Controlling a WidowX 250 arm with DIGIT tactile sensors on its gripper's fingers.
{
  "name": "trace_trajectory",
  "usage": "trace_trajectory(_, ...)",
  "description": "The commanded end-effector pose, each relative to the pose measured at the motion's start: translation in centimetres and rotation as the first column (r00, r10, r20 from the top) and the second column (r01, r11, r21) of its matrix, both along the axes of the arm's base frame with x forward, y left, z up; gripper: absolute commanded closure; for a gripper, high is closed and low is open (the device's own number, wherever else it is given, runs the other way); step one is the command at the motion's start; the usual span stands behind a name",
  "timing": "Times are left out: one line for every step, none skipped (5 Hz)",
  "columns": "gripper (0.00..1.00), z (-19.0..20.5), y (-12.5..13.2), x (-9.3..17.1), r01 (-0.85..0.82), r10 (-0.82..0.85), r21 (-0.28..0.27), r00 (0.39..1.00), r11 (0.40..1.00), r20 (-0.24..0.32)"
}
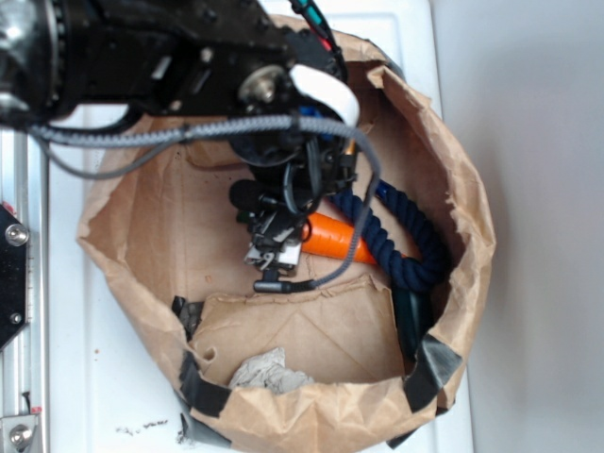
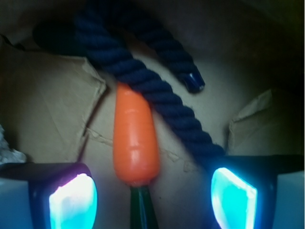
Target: Grab the carrot.
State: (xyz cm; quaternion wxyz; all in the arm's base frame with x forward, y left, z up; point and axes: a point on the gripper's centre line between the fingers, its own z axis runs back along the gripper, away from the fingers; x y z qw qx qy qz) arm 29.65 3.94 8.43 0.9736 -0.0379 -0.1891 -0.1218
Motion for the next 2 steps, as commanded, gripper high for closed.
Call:
trace_trajectory(0.00,1.0,-0.3,1.6,0.002,-0.003,-0.029,1.000,1.000,-0.022)
trace_trajectory(0.00,0.3,-1.9,1.0,0.029,-0.029,-0.006,0.999,1.000,-0.031)
